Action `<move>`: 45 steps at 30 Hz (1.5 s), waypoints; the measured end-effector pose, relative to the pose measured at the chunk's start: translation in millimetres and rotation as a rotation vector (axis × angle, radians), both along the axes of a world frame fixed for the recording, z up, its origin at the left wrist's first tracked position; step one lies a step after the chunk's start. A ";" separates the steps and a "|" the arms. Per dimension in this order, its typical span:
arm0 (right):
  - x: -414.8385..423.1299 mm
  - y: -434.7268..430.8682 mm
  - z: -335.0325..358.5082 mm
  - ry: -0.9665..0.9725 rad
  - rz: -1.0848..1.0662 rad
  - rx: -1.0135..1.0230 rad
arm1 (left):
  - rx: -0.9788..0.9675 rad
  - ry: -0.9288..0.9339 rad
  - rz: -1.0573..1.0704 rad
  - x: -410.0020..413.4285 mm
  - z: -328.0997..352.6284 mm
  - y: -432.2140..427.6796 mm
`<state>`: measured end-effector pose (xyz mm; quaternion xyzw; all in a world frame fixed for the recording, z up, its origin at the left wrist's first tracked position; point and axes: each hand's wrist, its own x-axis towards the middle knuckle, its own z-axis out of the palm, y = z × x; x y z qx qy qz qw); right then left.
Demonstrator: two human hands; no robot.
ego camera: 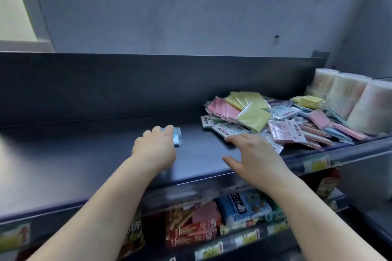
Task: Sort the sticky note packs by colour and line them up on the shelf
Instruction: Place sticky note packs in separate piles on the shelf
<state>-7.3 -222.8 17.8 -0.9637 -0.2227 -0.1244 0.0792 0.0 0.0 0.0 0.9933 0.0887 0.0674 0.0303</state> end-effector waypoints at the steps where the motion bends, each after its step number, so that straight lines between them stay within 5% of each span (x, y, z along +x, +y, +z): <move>1: 4.5 -0.5 -1.5 0.012 0.016 0.018 | -0.017 0.040 0.026 3.3 2.3 -0.2; 15: 111.6 -68.2 10.7 -0.033 0.104 0.113 | -0.187 0.197 0.336 69.9 3.3 -29.6; 25: 185.3 -90.2 9.5 0.165 -0.037 -0.145 | -0.400 0.068 0.431 75.9 5.9 -56.1; 31: 191.2 -86.1 19.6 0.152 -0.029 0.126 | -0.639 -0.083 0.467 69.3 5.2 -54.5; 37: 167.8 -59.8 43.5 0.190 0.242 0.575 | -0.965 -0.226 0.497 61.3 3.7 -36.2; 45: 141.3 29.3 37.8 0.415 0.338 0.569 | -1.089 -0.246 0.498 35.1 4.0 27.2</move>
